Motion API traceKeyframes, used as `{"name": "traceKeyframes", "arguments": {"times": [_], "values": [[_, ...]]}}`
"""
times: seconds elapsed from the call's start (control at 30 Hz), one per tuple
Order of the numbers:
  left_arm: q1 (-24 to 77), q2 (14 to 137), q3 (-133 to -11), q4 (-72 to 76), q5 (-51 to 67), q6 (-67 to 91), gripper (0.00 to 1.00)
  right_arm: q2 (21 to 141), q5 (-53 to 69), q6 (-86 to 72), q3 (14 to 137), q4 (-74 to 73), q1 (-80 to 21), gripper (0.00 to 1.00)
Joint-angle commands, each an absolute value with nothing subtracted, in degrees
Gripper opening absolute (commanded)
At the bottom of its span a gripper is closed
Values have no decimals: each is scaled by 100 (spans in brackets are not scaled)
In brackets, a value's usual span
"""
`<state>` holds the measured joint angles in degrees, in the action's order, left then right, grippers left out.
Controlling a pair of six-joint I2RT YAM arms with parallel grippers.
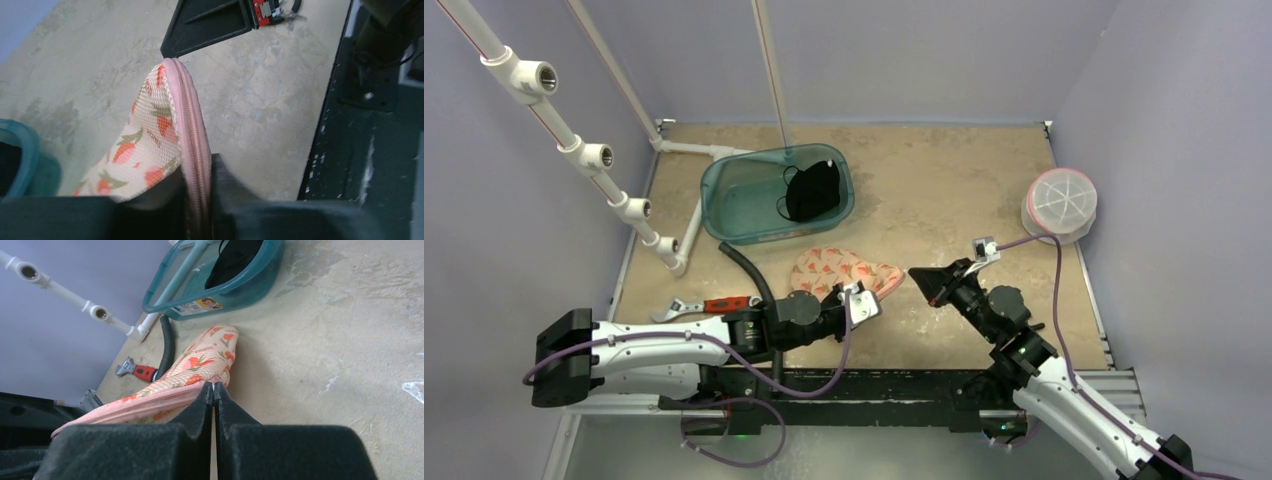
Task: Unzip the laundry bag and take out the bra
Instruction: Unzip the laundry bag at the center of the board.
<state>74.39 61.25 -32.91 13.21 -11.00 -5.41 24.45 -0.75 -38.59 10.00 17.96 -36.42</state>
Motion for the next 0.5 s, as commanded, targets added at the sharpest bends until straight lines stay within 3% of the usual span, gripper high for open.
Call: {"name": "traceKeyframes", "arguments": {"times": [0.0, 0.03, 0.13, 0.47], "values": [[7455, 6007, -3478, 1313, -1413, -502, 40, 2438, -252, -3705, 987, 2002, -3611, 0], [7456, 6035, -3530, 1214, -1603, -395, 53, 2428, -235, -3672, 1004, 1977, -3613, 0], [7451, 6013, -3623, 1050, -1867, -202, 78, 2391, -212, -3571, 1043, 1891, -3613, 0], [7453, 6399, -4530, 858, -1635, 368, 89, 2329, -9, -3522, 1081, 1834, -3612, 0]]}}
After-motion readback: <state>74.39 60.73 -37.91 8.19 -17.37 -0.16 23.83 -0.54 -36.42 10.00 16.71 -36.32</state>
